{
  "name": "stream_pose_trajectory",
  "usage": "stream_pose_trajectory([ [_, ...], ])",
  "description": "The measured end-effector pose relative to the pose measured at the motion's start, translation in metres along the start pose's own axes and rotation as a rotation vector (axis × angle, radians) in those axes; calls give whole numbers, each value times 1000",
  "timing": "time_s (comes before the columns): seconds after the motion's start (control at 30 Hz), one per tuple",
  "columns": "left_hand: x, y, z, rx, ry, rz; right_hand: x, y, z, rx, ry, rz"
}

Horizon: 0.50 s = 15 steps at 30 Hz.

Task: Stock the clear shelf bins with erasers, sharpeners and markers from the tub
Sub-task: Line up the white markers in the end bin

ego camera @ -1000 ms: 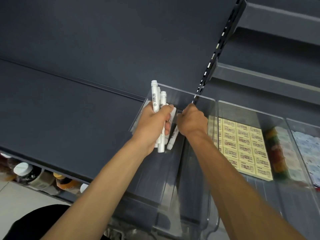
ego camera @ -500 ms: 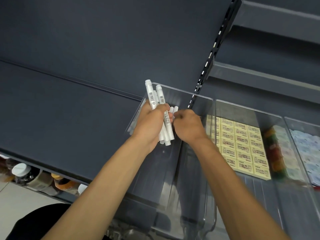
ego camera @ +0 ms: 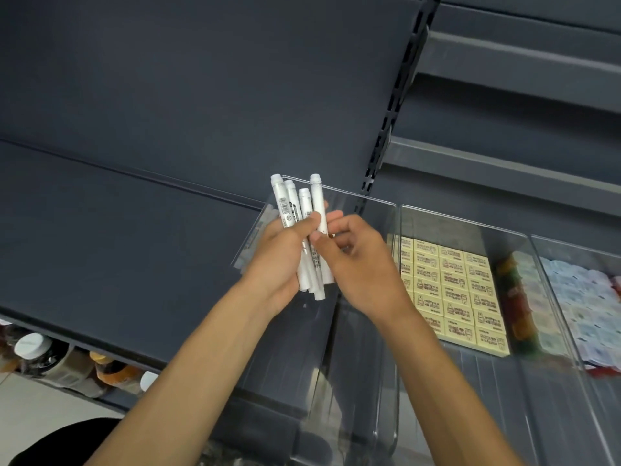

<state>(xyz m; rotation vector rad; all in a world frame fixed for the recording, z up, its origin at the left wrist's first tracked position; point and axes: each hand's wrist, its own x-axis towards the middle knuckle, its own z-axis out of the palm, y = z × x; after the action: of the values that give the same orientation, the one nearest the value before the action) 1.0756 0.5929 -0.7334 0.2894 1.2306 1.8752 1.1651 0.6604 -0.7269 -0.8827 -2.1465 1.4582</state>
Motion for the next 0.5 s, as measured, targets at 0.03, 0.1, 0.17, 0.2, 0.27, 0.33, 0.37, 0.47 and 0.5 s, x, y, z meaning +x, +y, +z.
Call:
stream_pose_trajectory([
  [0.03, -1, 0, 1, -8, -10, -7, 0, 2, 0, -8, 8, 2],
  [0.1, -1, 0, 0, -18, -19, -12, -2, 3, -3, -12, -9, 2],
  [0.17, -1, 1, -1, 8, 6, 2, -7, 3, -6, 7, -43, 4],
  [0.2, 0, 0, -2, 18, 27, 15, -9, 3, -7, 28, -50, 9],
  [0.27, 3, 0, -4, 24, 63, 43, -11, 2, -9, 84, -38, 32],
  [0.33, 4, -1, -3, 46, 77, 52, -10, 1, -10, 110, 3, 30],
  [0.37, 4, -2, -2, 59, 76, 55, -9, 1, -11, 107, 26, 22],
  [0.47, 5, -3, 0, 91, 75, 67, -7, -3, -16, 124, 60, 18],
  [0.5, 6, -3, 1, 95, 78, 69, -7, -4, -17, 135, 59, 19],
])
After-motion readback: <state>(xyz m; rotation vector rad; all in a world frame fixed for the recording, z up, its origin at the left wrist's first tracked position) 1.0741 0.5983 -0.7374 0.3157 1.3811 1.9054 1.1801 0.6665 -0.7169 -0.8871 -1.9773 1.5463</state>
